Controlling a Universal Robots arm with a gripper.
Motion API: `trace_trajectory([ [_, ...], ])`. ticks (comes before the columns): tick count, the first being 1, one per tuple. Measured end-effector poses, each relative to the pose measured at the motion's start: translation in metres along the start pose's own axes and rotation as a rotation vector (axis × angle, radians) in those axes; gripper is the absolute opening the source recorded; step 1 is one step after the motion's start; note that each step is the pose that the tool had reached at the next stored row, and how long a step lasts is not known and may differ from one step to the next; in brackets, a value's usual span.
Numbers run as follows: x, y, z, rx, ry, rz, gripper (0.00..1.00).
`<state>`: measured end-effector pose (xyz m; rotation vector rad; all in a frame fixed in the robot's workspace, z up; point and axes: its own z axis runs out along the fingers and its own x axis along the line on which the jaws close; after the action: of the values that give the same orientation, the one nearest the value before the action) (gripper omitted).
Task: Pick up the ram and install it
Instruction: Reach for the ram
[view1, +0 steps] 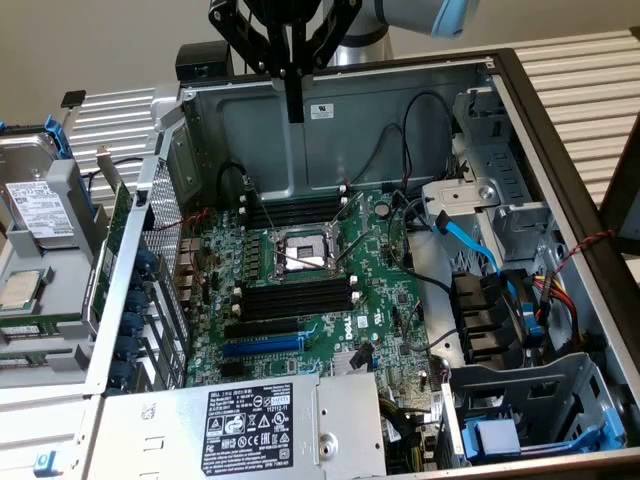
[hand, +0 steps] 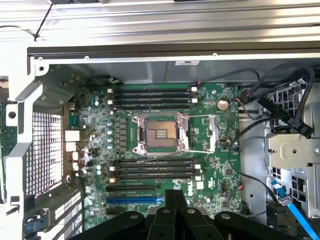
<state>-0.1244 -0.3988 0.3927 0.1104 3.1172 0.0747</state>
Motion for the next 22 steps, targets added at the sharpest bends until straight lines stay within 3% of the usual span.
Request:
trace_trajectory([
  [4, 0.010, -0.0007, -0.0001, -0.0003, -0.0021, 0.000, 0.11],
  [13, 0.046, -0.0033, -0.0009, -0.0011, -0.0124, -0.001, 0.11],
  [22, 0.087, -0.0063, -0.0018, -0.0013, -0.0152, -0.001, 0.11],
])
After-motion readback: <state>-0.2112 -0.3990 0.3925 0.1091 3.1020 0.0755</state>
